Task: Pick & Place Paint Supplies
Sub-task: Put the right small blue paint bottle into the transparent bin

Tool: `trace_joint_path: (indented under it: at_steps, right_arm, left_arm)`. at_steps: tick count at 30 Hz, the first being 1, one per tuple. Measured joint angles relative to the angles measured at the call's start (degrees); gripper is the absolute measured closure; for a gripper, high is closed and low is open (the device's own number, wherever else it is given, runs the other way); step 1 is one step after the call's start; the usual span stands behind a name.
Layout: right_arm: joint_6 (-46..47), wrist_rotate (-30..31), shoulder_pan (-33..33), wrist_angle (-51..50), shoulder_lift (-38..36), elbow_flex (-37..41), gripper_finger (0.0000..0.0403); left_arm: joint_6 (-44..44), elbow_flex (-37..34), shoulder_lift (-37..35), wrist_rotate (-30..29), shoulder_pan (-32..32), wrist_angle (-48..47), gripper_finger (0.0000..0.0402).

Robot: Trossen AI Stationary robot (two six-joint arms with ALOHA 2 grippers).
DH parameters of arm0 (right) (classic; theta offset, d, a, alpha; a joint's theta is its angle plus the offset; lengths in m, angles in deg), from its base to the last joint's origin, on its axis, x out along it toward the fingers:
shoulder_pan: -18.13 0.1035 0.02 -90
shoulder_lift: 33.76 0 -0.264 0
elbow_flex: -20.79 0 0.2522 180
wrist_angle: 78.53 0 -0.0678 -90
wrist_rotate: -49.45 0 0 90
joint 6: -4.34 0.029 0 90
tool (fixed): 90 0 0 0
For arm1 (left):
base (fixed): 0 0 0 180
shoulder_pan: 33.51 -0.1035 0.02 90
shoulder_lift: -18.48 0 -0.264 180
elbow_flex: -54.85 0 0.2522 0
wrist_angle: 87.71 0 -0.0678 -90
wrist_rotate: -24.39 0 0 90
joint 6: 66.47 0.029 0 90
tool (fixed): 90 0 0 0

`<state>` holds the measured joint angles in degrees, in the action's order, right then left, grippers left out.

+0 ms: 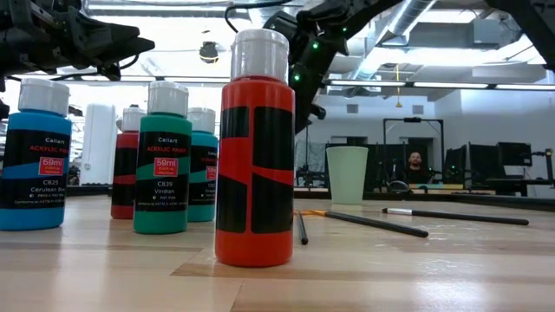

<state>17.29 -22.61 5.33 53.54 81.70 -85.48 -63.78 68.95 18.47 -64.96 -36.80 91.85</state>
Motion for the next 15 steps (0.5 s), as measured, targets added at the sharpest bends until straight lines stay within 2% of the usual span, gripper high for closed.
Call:
trace_joint_path:
  at_steps: [15]
  right_arm:
    - [-0.9, -0.8, -0.5, 0.6, 0.1, 0.1, 0.0271]
  left_arm:
    - [0.0, 0.0, 0.0, 0.0, 0.0, 0.0, 0.0401]
